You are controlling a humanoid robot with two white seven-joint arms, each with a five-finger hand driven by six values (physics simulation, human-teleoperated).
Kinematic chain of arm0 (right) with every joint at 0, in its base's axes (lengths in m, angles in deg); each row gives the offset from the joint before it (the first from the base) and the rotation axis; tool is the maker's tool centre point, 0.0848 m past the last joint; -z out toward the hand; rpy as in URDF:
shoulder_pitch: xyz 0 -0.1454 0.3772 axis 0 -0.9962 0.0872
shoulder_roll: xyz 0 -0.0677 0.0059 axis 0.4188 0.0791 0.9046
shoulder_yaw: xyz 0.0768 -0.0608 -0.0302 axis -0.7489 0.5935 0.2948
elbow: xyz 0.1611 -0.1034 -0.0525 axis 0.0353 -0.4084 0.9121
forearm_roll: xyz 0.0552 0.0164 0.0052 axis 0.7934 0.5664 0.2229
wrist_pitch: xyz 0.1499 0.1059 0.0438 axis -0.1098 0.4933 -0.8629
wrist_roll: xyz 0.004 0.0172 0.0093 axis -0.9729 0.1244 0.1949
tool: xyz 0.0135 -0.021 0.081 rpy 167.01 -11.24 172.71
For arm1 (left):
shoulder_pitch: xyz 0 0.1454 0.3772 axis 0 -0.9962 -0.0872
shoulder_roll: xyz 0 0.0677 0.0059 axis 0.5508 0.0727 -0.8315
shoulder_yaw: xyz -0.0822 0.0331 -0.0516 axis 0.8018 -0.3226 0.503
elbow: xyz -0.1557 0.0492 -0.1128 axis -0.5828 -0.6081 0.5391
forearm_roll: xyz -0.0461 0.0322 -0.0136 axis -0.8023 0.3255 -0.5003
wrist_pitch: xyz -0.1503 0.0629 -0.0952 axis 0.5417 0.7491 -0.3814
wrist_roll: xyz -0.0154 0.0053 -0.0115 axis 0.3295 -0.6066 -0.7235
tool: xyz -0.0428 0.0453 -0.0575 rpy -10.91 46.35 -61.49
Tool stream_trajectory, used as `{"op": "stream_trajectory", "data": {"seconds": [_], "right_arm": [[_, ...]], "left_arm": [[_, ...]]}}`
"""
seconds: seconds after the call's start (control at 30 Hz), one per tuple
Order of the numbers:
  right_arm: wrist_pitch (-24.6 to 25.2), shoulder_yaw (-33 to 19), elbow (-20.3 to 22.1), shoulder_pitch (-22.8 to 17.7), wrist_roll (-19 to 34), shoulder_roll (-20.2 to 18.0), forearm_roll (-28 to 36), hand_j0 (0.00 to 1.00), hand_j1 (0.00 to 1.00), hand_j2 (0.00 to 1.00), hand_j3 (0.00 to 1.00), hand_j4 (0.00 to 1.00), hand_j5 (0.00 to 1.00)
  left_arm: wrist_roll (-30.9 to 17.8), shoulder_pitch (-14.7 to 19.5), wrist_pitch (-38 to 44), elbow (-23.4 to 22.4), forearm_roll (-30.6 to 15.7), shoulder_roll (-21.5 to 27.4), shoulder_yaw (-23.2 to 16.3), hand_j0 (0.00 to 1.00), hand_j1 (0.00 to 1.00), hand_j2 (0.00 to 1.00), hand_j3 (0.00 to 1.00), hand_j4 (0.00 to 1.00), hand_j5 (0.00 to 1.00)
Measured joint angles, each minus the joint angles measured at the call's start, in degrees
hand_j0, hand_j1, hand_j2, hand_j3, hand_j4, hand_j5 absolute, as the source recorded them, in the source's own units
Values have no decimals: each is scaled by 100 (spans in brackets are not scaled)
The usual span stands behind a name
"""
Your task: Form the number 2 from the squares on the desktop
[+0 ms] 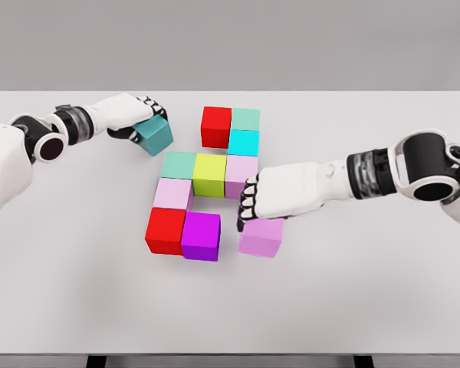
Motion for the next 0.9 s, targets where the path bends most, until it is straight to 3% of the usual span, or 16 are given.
{"op": "stream_trajectory", "data": {"seconds": [0.2, 0.33, 0.43, 0.47, 0.5, 0.7, 0.9], "right_arm": [[0, 204, 4, 88, 0, 170, 23, 69, 69, 69, 69, 69, 69], [-1, 234, 4, 97, 0, 197, 30, 69, 69, 69, 69, 69, 69], [-1, 236, 0, 114, 1, 197, 33, 80, 80, 80, 80, 80, 80], [-1, 237, 0, 114, 0, 193, 34, 98, 98, 98, 98, 98, 98], [0, 237, 0, 114, 0, 189, 32, 100, 100, 100, 100, 100, 100], [0, 213, -3, 132, 0, 161, 29, 100, 100, 100, 100, 100, 100], [1, -53, -11, 141, 0, -173, 279, 100, 100, 100, 100, 100, 100]], "left_arm": [[-693, 246, 548, 46, -331, -256, 1, 26, 26, 26, 26, 26, 26], [-880, 255, 1151, 92, -582, -344, -2, 27, 27, 27, 27, 27, 27], [-923, 264, 1713, 229, -859, -401, -19, 27, 27, 27, 27, 27, 27], [-930, 264, 1864, 261, -925, -426, -23, 27, 27, 27, 27, 27, 27], [-935, 264, 2024, 289, -977, -463, -26, 27, 27, 27, 27, 27, 27], [-1026, 299, 3222, 632, -1096, -768, -50, 28, 28, 28, 28, 28, 28], [-1103, 308, 3653, 718, -1112, -946, -104, 29, 29, 29, 29, 29, 29]]}}
